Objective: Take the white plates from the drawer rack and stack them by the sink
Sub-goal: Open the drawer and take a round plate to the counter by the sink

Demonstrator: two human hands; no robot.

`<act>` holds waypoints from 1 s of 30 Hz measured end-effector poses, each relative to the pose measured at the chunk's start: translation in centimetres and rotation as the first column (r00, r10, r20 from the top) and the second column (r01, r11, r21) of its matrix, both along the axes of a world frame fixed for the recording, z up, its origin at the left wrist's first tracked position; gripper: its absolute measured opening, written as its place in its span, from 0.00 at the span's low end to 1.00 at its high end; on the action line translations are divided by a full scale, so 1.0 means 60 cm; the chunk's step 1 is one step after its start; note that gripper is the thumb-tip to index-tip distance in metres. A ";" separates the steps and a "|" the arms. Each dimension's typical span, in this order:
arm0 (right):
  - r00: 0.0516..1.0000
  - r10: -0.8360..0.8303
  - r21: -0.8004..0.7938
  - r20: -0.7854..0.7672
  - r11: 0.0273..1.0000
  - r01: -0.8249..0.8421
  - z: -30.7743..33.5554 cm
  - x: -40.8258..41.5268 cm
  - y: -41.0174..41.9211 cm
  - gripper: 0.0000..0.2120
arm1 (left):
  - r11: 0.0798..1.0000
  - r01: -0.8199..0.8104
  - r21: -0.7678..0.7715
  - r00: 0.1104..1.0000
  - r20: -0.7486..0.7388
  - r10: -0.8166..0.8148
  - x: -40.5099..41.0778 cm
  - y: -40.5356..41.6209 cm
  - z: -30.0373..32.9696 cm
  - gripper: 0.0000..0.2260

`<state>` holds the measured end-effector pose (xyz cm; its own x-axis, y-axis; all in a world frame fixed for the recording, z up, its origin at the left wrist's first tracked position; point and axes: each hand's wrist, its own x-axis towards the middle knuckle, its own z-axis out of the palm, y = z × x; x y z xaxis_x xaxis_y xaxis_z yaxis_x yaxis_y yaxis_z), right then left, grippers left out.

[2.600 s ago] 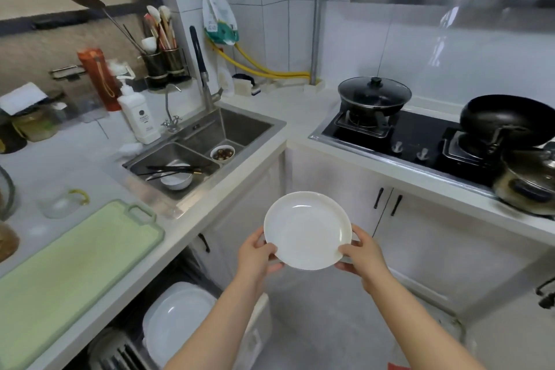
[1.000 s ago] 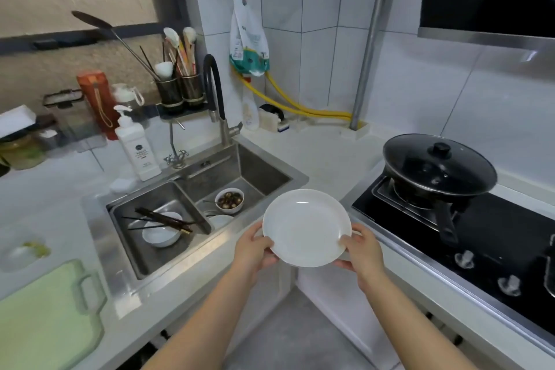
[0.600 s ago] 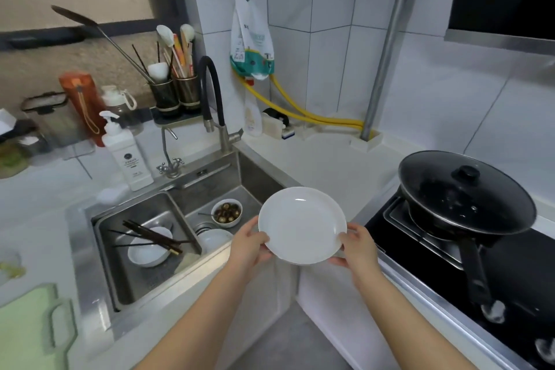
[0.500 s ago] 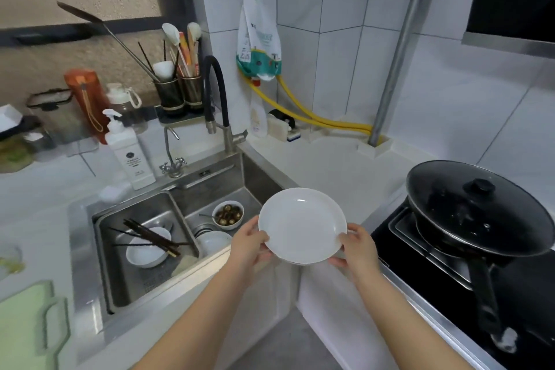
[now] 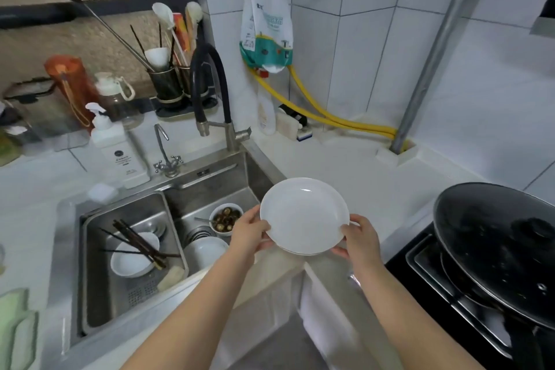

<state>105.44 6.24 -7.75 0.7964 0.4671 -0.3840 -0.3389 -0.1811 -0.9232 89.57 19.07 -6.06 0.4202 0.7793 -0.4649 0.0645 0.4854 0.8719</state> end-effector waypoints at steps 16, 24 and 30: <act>0.989 -0.149 -0.036 -0.010 0.988 0.149 -0.021 0.063 0.176 0.13 | 0.979 0.197 -0.044 0.979 -0.047 -0.199 0.109 0.226 -0.025 0.23; 0.990 -0.138 -0.092 -0.008 0.986 0.137 -0.042 0.131 0.248 0.14 | 0.975 0.200 -0.092 0.973 -0.099 -0.209 0.176 0.300 -0.037 0.22; 0.992 -0.122 -0.076 -0.035 0.990 0.119 -0.067 0.191 0.296 0.13 | 0.982 0.150 -0.116 0.978 -0.129 -0.165 0.237 0.343 -0.059 0.24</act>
<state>116.91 24.00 -11.76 0.8288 0.3377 -0.4462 -0.3984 -0.2038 -0.8943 103.80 39.67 -9.61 0.4598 0.6521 -0.6028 0.2634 0.5481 0.7938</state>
